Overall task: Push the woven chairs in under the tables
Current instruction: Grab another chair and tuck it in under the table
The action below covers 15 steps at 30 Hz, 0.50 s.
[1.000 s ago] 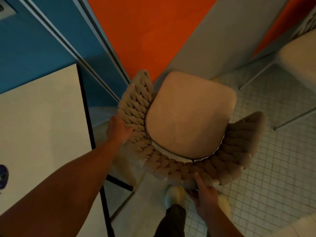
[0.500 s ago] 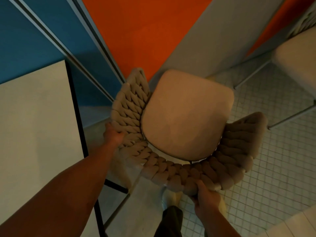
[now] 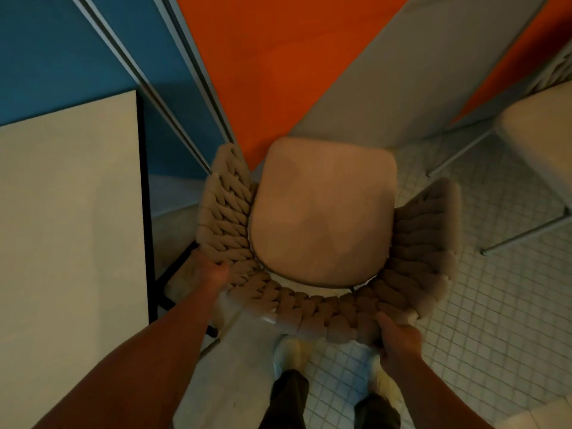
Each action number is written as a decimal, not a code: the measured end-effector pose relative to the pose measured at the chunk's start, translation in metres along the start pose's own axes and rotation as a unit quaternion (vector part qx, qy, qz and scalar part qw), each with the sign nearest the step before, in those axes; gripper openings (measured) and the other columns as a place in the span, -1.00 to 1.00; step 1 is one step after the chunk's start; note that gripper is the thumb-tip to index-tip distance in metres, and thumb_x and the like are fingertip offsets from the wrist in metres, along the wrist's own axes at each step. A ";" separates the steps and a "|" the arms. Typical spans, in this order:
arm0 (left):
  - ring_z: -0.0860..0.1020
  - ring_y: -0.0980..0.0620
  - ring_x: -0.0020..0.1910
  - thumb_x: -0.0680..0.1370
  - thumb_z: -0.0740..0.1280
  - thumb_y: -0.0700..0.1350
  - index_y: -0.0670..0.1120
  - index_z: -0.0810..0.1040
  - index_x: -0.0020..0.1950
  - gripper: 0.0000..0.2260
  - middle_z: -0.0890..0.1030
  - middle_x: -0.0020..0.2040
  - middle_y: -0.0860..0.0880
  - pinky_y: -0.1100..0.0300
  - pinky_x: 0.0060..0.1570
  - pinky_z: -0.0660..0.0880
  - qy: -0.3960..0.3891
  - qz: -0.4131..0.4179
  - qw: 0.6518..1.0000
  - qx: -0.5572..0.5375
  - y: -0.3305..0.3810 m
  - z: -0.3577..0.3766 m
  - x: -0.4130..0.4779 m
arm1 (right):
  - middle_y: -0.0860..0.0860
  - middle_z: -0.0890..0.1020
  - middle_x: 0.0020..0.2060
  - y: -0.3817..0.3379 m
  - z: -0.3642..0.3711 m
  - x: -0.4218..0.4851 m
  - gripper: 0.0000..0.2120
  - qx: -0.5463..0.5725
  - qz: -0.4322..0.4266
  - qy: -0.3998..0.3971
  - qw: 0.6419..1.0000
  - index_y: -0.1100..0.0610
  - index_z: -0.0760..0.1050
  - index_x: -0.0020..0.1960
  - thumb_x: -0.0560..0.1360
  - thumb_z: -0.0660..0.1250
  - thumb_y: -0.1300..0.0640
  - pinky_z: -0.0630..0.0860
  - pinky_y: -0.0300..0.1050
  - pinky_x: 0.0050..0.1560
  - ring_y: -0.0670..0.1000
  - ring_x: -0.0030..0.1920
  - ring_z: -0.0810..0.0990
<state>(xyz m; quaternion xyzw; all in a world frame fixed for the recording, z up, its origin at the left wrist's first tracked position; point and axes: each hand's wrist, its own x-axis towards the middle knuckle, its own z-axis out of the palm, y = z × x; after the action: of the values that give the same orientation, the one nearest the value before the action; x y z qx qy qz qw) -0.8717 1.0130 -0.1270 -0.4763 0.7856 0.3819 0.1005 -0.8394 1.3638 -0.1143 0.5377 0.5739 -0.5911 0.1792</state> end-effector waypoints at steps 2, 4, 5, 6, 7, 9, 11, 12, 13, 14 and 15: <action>0.33 -0.30 0.49 0.60 0.35 -0.20 -0.27 0.15 0.60 -0.36 0.32 0.54 -0.30 -0.11 0.47 0.32 0.011 -0.030 0.999 -0.001 0.000 0.005 -0.024 | 0.26 0.58 0.14 -0.009 -0.006 0.005 -0.61 -0.010 -0.011 -0.007 1.000 0.31 0.48 0.28 0.49 0.44 0.25 0.56 0.25 0.09 0.27 0.04 0.58; 0.26 -0.29 0.54 0.62 0.32 -0.20 -0.26 0.05 0.63 -0.34 0.22 0.59 -0.30 -0.08 0.50 0.25 0.015 -0.055 0.998 -0.008 -0.007 0.012 -0.037 | 0.26 0.58 0.09 -0.015 -0.011 0.011 -0.65 -0.020 -0.021 -0.017 0.999 0.31 0.49 0.23 0.49 0.44 0.26 0.56 0.26 0.06 0.27 0.00 0.58; 0.24 -0.29 0.55 0.63 0.31 -0.19 -0.28 0.04 0.62 -0.35 0.21 0.59 -0.31 -0.07 0.50 0.23 0.019 -0.056 0.998 0.000 -0.008 0.014 -0.042 | 0.26 0.59 0.07 -0.019 -0.012 0.013 -0.67 -0.027 -0.024 -0.020 0.999 0.30 0.50 0.20 0.48 0.44 0.26 0.56 0.27 0.06 0.27 -0.01 0.58; 0.24 -0.29 0.55 0.64 0.30 -0.19 -0.31 0.06 0.61 -0.37 0.21 0.59 -0.32 -0.05 0.49 0.22 0.021 -0.062 0.998 0.011 -0.010 0.017 -0.046 | 0.27 0.60 0.06 -0.022 -0.014 0.015 -0.69 -0.033 -0.028 -0.025 0.999 0.29 0.51 0.17 0.47 0.46 0.25 0.57 0.29 0.06 0.28 0.00 0.60; 0.25 -0.30 0.54 0.65 0.29 -0.18 -0.33 0.08 0.60 -0.38 0.22 0.58 -0.33 -0.04 0.48 0.23 0.023 -0.073 0.997 0.017 -0.012 0.019 -0.048 | 0.28 0.61 0.06 -0.026 -0.016 0.017 -0.71 -0.038 -0.034 -0.029 0.998 0.28 0.53 0.13 0.45 0.47 0.25 0.57 0.33 0.06 0.29 0.00 0.61; 0.30 -0.32 0.51 0.66 0.27 -0.15 -0.36 0.11 0.59 -0.40 0.26 0.55 -0.36 -0.07 0.46 0.31 0.016 -0.093 0.995 0.016 -0.018 0.025 -0.051 | 0.28 0.61 0.05 -0.033 -0.018 0.024 -0.74 -0.050 -0.045 -0.032 0.997 0.26 0.52 0.09 0.45 0.48 0.25 0.57 0.37 0.06 0.29 0.00 0.62; 0.34 -0.33 0.47 0.65 0.26 -0.09 -0.32 0.09 0.60 -0.38 0.28 0.54 -0.35 -0.12 0.41 0.38 0.010 -0.107 0.994 0.014 -0.023 0.029 -0.056 | 0.27 0.59 0.03 -0.041 -0.019 0.030 -0.71 -0.055 -0.055 -0.038 0.996 0.31 0.51 0.14 0.47 0.47 0.26 0.56 0.36 0.06 0.29 0.00 0.61; 0.34 -0.33 0.47 0.64 0.27 -0.07 -0.30 0.06 0.62 -0.34 0.27 0.55 -0.35 -0.13 0.41 0.39 0.012 -0.116 0.993 0.010 -0.027 0.031 -0.056 | 0.27 0.59 0.03 -0.044 -0.020 0.035 -0.68 -0.060 -0.057 -0.040 0.996 0.33 0.50 0.17 0.47 0.46 0.25 0.56 0.35 0.05 0.30 0.00 0.61; 0.33 -0.33 0.48 0.63 0.29 -0.06 -0.29 0.05 0.63 -0.31 0.26 0.56 -0.34 -0.15 0.41 0.39 0.017 -0.119 0.993 0.002 -0.030 0.032 -0.055 | 0.28 0.59 0.03 -0.047 -0.021 0.037 -0.65 -0.068 -0.058 -0.045 0.995 0.34 0.50 0.20 0.47 0.46 0.25 0.57 0.34 0.05 0.30 0.01 0.61; 0.33 -0.34 0.48 0.61 0.30 -0.06 -0.29 0.05 0.63 -0.30 0.26 0.56 -0.34 -0.17 0.41 0.40 0.021 -0.120 0.993 -0.008 -0.033 0.034 -0.055 | 0.27 0.58 0.04 -0.048 -0.022 0.041 -0.65 -0.072 -0.058 -0.048 0.995 0.34 0.50 0.21 0.48 0.46 0.25 0.57 0.32 0.04 0.30 0.01 0.60; 0.34 -0.34 0.47 0.60 0.32 -0.07 -0.31 0.07 0.62 -0.29 0.27 0.55 -0.35 -0.18 0.40 0.41 0.023 -0.119 0.993 -0.013 -0.031 0.034 -0.058 | 0.27 0.59 0.04 -0.049 -0.022 0.043 -0.65 -0.077 -0.059 -0.045 0.994 0.33 0.50 0.20 0.47 0.46 0.24 0.58 0.30 0.04 0.29 0.00 0.60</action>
<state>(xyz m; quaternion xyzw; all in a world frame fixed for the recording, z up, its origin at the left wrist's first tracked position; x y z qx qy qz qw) -0.8227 1.0678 -0.1361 -0.5763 0.7202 0.3666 0.1213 -0.8862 1.4137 -0.1210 0.4598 0.6399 -0.5785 0.2106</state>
